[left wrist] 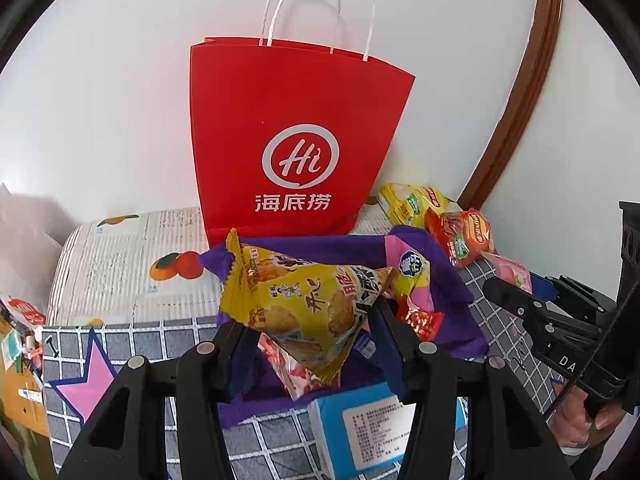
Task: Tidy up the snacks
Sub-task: 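Carry both held snacks over the purple towel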
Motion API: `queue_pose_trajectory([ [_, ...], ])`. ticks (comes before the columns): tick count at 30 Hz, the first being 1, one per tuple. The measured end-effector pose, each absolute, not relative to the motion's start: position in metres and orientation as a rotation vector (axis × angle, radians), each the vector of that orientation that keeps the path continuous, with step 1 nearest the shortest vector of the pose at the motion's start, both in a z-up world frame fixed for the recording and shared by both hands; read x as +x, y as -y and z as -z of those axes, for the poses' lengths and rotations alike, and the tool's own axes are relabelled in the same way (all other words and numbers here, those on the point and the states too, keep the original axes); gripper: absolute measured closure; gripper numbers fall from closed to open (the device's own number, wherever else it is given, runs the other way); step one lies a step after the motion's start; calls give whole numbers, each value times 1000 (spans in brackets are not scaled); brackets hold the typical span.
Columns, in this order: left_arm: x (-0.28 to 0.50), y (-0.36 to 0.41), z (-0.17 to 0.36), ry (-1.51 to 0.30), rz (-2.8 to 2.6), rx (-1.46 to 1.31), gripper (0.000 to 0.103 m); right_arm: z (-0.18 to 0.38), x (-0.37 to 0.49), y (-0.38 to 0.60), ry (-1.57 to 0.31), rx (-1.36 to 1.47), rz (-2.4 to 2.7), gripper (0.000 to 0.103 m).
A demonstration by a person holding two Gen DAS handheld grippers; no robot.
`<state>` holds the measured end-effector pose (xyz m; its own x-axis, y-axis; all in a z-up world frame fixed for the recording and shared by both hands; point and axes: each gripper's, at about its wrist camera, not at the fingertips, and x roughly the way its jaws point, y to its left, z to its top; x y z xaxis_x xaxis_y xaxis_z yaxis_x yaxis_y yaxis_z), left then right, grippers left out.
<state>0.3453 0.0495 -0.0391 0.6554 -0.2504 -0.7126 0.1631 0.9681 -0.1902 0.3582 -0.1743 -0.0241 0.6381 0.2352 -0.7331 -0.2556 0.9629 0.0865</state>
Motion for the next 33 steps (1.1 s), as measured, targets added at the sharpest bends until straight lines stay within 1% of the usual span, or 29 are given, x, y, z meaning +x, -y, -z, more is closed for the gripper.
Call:
queue_pose_trajectory([
  [15, 383, -55, 66, -855, 239, -163, 52, 45, 395, 170, -858, -44, -291, 64],
  [24, 406, -45, 91, -904, 257, -172, 52, 79, 414, 161, -919, -57, -314, 64],
  [28, 415, -38, 104, -931, 272, -182, 52, 99, 420, 156, -978, -80, -323, 64],
  [33, 419, -31, 114, -958, 282, -172, 52, 111, 426, 154, -1016, -89, -318, 64],
])
